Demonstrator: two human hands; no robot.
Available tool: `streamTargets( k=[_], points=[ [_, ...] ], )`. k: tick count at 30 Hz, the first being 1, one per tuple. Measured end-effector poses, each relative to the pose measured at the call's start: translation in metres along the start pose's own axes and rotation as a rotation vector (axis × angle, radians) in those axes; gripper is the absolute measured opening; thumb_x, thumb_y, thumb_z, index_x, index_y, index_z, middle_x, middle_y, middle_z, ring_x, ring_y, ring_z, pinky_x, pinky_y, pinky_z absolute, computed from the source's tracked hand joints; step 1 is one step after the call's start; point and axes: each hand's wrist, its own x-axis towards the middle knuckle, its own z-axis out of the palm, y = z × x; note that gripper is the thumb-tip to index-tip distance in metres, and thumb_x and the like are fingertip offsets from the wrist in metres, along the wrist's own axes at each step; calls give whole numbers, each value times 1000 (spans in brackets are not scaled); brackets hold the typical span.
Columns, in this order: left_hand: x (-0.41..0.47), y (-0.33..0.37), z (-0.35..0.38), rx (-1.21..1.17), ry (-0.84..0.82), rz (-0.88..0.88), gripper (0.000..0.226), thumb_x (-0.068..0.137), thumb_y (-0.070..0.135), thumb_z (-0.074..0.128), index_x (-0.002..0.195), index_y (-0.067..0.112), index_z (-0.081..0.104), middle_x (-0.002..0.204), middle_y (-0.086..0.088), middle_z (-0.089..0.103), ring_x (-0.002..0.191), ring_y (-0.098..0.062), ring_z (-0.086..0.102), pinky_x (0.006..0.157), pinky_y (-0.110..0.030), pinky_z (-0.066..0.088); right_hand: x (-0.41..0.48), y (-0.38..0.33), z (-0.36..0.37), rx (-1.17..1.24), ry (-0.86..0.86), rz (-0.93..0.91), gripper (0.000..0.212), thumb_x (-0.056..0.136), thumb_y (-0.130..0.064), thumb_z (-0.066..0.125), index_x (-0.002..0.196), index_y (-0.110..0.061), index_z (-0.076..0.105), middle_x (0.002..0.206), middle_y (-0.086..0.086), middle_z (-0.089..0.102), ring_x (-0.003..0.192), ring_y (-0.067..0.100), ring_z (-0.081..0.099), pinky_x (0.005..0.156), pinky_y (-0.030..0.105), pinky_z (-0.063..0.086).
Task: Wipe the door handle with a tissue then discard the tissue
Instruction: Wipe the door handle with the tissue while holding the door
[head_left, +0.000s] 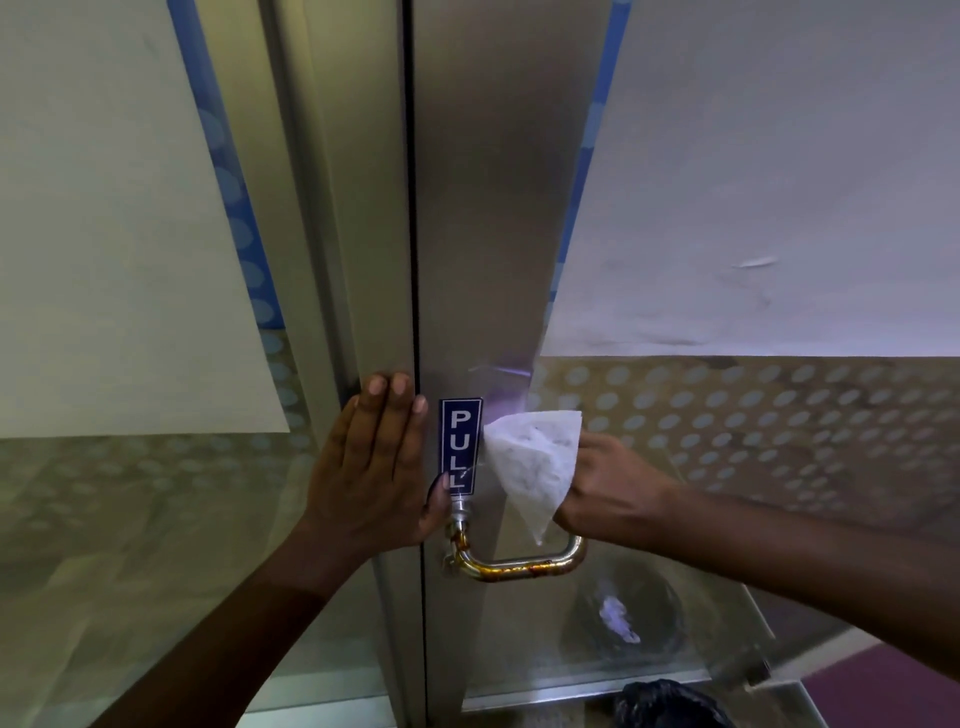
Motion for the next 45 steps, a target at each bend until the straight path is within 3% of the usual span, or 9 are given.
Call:
streamTargets(
  k=[3,8,15,20,23,26,32,39,45],
  points=[
    [1,-1,0,-3,2,2,85,84,42,45,148,-5,16,160,-22,4,148,-37,8,121,-47,14,13,-2,-8,-75,221,21,32,101,-22,28,125,-5,41,116,16,68,113,21,53,105,22,28],
    [0,0,0,13,-3,7,87,82,41,48,149,-5,16,160,-22,6,148,-37,9,121,-47,13,11,1,8,-215,302,-61,36,84,-11,55,117,1,48,107,20,70,110,28,47,98,39,42],
    [-1,0,1,12,-4,1,90,79,40,51,148,-5,16,160,-22,6,148,-38,10,121,-48,15,-12,14,41,-347,-115,-242,31,88,-4,47,111,-2,66,108,8,71,99,25,66,94,34,46],
    [-1,-1,1,-5,-13,7,88,81,40,48,148,-5,15,160,-22,4,148,-38,9,120,-49,15,14,13,-7,-439,139,-195,35,83,-4,53,116,6,56,107,24,69,94,38,66,79,49,56],
    [-2,1,2,-1,-16,2,86,82,40,47,149,-5,14,160,-22,3,148,-38,7,121,-49,13,16,14,-9,-356,217,-105,38,81,-2,60,117,6,52,111,20,68,102,37,64,96,35,47],
    [-5,2,3,-1,-21,2,86,83,39,48,149,-5,15,160,-22,3,148,-38,8,120,-49,14,5,12,1,-440,100,-227,38,79,-4,66,115,4,58,112,16,69,107,30,63,106,37,35],
    [-7,2,2,-3,-21,8,88,81,39,49,149,-5,14,160,-22,3,148,-38,7,121,-49,13,-9,20,19,-644,-342,-370,16,72,-9,74,87,-14,74,87,-1,74,81,21,68,92,34,50],
    [-6,1,1,8,-28,19,87,82,40,48,148,-6,15,160,-22,2,148,-38,7,121,-48,12,19,12,-21,-612,231,-263,32,76,3,66,108,5,66,98,20,73,94,34,69,98,41,41],
    [-6,1,0,-6,-46,12,86,84,41,47,148,-6,15,160,-22,1,148,-38,7,121,-49,14,2,14,7,-709,-12,-393,27,78,-1,66,104,-3,71,102,11,74,98,28,68,99,41,46]
  ],
)
